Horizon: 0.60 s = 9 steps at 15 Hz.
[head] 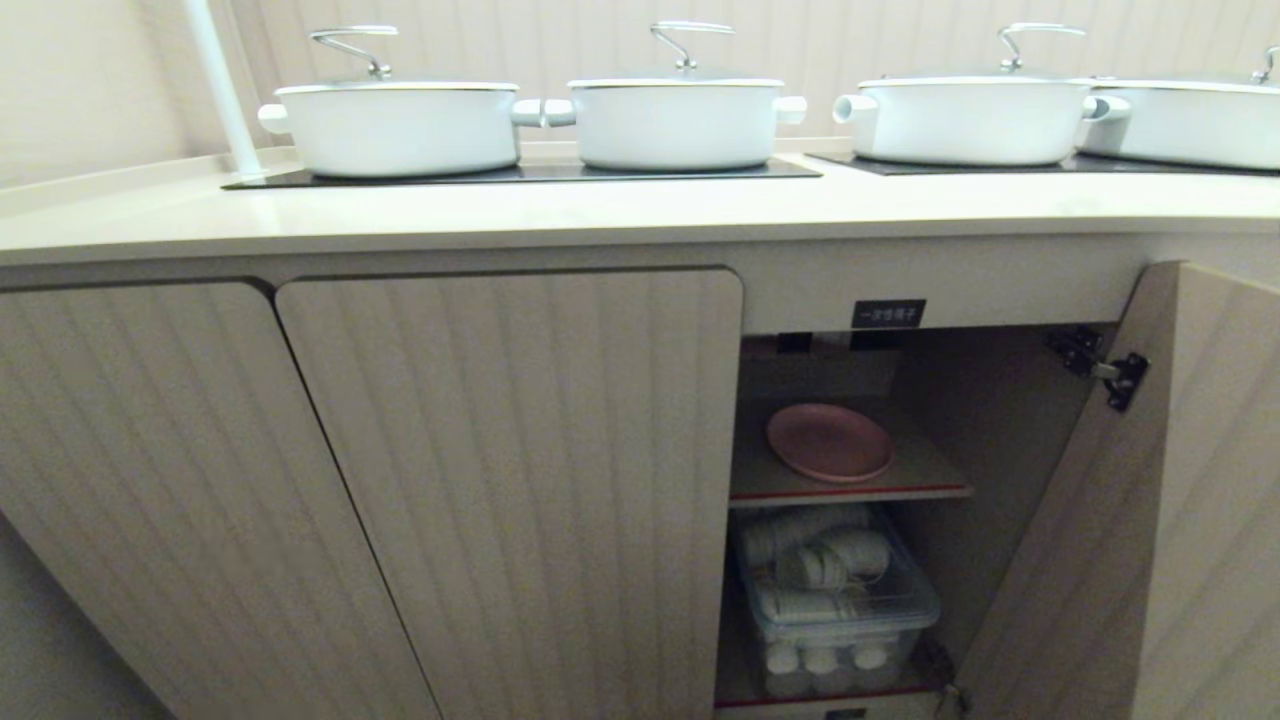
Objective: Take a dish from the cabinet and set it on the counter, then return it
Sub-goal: Take the plate from the cabinet
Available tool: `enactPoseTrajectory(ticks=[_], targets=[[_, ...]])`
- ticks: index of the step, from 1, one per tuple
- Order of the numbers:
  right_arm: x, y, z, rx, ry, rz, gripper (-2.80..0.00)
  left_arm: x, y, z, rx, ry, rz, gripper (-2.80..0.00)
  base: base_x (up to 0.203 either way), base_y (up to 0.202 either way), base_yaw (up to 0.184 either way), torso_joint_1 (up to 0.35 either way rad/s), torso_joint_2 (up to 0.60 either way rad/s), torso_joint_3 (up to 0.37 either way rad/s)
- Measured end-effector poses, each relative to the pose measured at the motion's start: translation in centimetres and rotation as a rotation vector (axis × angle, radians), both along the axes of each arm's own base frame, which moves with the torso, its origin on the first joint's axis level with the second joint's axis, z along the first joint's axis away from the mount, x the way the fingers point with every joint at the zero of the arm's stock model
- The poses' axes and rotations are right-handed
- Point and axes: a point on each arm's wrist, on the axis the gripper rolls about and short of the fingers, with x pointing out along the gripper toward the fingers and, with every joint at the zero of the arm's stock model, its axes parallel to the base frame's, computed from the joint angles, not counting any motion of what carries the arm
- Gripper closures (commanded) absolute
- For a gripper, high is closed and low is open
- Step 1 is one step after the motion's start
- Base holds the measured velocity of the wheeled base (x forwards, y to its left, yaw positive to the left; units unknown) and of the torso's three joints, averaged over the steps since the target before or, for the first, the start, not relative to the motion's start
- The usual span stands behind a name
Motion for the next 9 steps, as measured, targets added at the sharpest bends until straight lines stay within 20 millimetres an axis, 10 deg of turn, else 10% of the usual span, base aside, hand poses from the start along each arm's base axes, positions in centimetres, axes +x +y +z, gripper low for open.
enactPoseTrajectory(ticks=[9], targets=[[0.00,0.00,0.00,0.000,0.000,0.000,0.00,0.00,0.00,0.00,0.000,0.000,-0.001,0.00,0.000,0.000,0.000,0.000,0.00,0.000]])
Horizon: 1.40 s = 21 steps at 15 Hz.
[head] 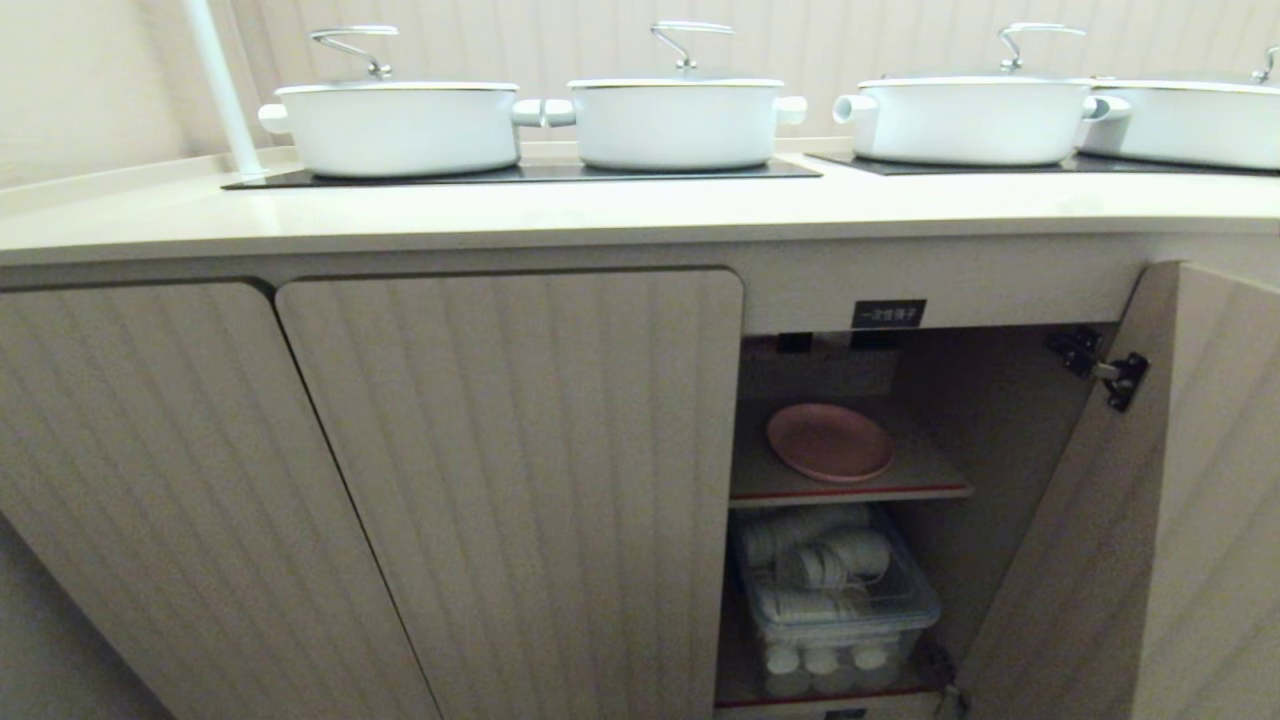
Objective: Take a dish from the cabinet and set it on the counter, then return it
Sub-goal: Take the plate from the cabinet
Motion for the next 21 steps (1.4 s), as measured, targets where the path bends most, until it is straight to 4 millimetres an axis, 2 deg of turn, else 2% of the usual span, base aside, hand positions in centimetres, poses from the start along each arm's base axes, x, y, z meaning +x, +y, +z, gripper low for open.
enactPoseTrajectory(ticks=[21], targets=[[0.00,0.00,0.00,0.000,0.000,0.000,0.00,0.00,0.00,0.00,0.000,0.000,0.000,0.00,0.000,0.000,0.000,0.000,0.00,0.000]])
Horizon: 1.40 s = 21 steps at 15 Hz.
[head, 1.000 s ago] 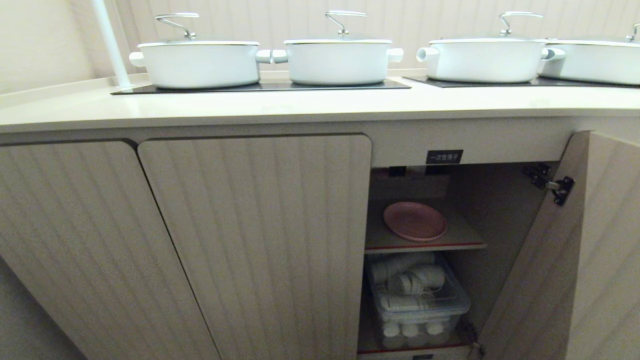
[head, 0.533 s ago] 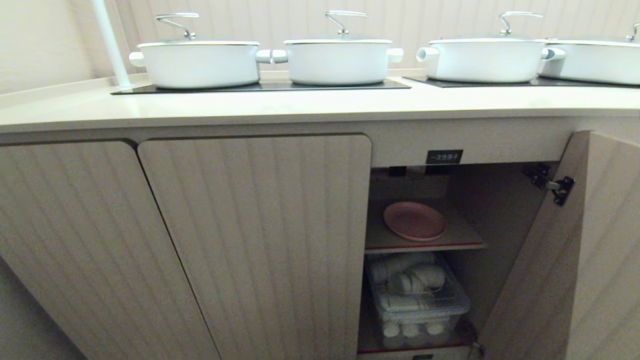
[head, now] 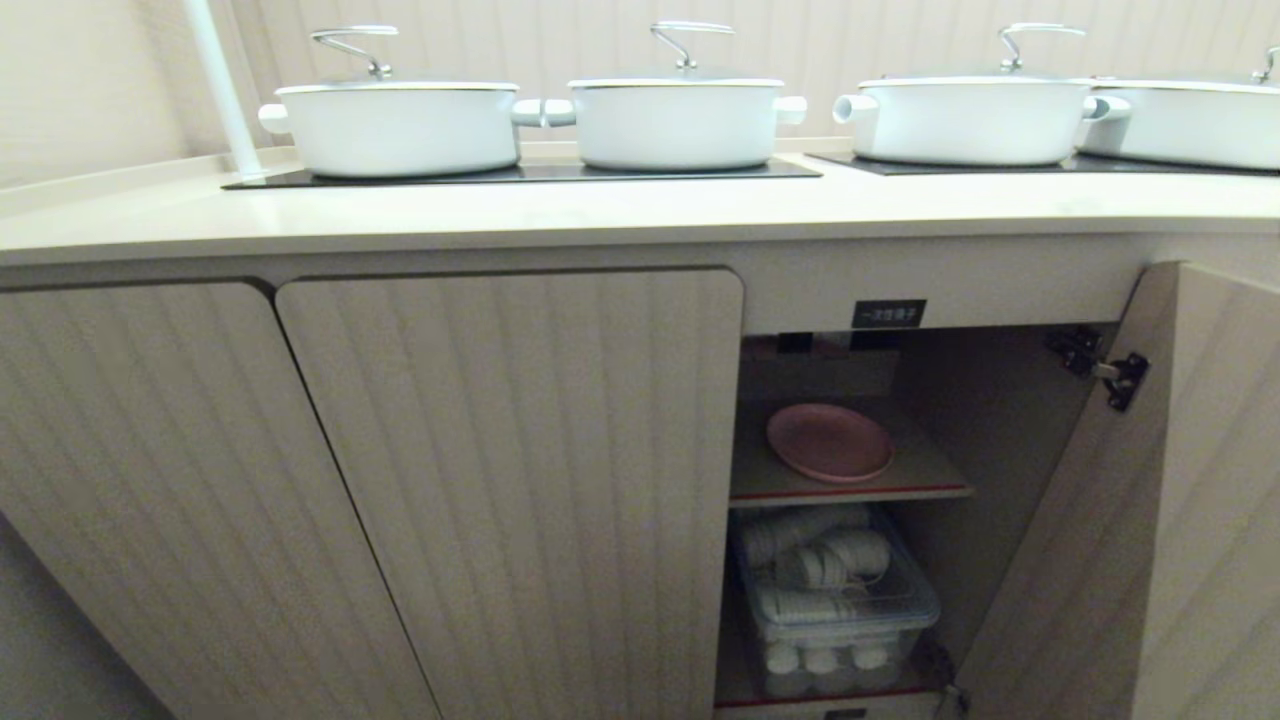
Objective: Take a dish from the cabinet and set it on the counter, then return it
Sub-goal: Take the plate from the cabinet
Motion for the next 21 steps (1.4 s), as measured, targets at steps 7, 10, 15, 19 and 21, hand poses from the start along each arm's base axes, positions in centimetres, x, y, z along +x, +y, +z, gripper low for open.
enactPoseTrajectory(ticks=[7,10,15,19,21], targets=[[0.00,0.00,0.00,0.000,0.000,0.000,0.00,0.00,0.00,0.00,0.000,0.000,0.000,0.00,0.000,0.000,0.000,0.000,0.00,0.000],[0.00,0.00,0.00,0.000,0.000,0.001,0.00,0.00,0.00,0.00,0.000,0.000,0.000,0.00,0.000,0.000,0.000,0.000,0.00,0.000],[0.00,0.00,0.00,0.000,0.000,0.001,0.00,0.00,0.00,0.00,0.000,0.000,0.000,0.00,0.000,0.000,0.000,0.000,0.00,0.000],[0.00,0.00,0.00,0.000,0.000,0.000,0.00,0.00,0.00,0.00,0.000,0.000,0.000,0.00,0.000,0.000,0.000,0.000,0.00,0.000],[0.00,0.00,0.00,0.001,0.000,0.001,0.00,0.00,0.00,0.00,0.000,0.000,0.000,0.00,0.000,0.000,0.000,0.000,0.00,0.000]])
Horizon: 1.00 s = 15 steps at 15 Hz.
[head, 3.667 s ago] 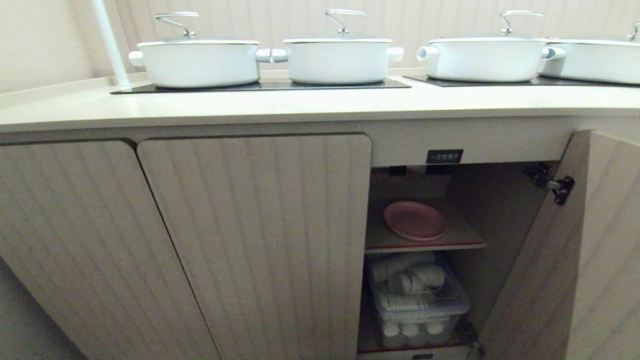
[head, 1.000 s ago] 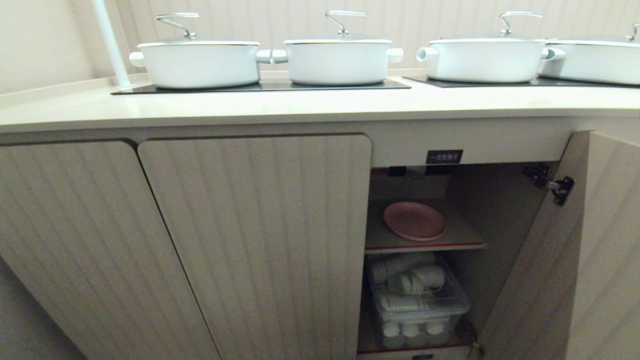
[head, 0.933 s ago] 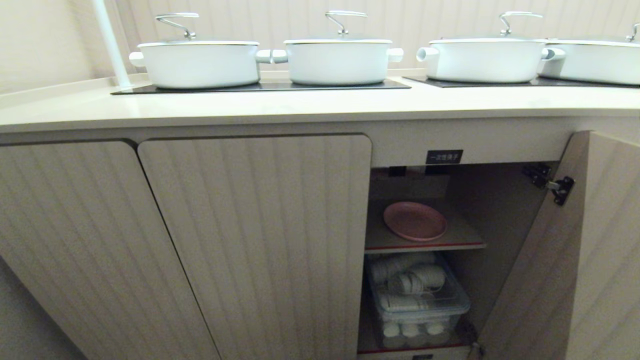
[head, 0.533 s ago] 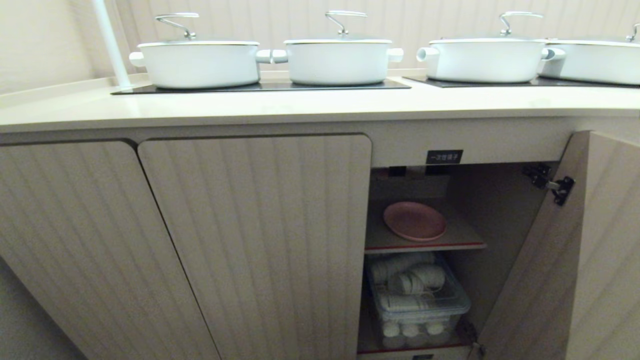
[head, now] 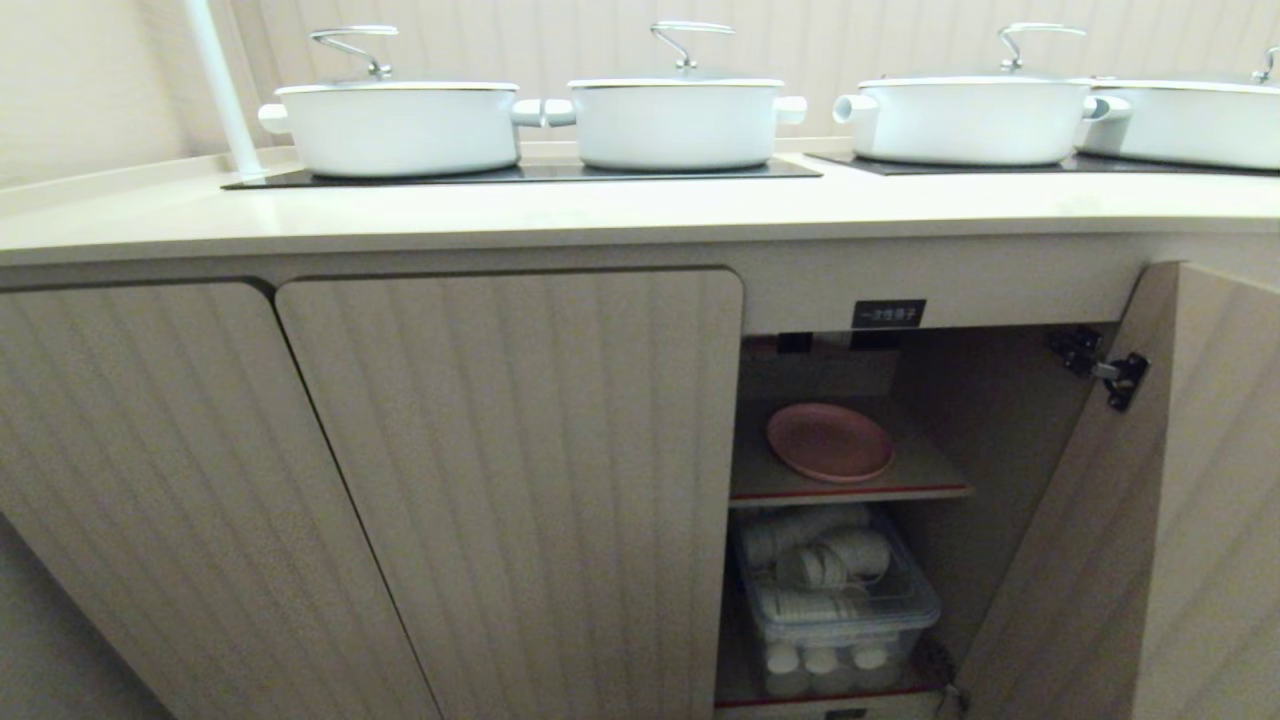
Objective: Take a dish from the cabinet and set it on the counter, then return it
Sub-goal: Take the plate from the cabinet
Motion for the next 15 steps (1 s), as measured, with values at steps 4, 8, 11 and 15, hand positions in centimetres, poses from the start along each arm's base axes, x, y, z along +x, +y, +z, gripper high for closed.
enactPoseTrajectory(ticks=[4,8,11,15], targets=[[0.00,0.00,0.00,0.000,0.000,-0.001,0.00,0.00,0.00,0.00,0.000,0.000,0.000,0.00,0.000,0.000,0.000,0.000,0.00,0.000],[0.00,0.00,0.00,0.000,0.000,0.000,0.00,0.00,0.00,0.00,0.000,0.000,0.000,0.00,0.000,0.000,0.000,0.000,0.00,0.000],[0.00,0.00,0.00,0.000,0.000,0.000,0.00,0.00,0.00,0.00,0.000,0.000,0.000,0.00,0.000,0.000,0.000,0.000,0.00,0.000],[0.00,0.00,0.00,0.000,0.000,-0.001,0.00,0.00,0.00,0.00,0.000,0.000,0.000,0.00,0.000,0.000,0.000,0.000,0.00,0.000]])
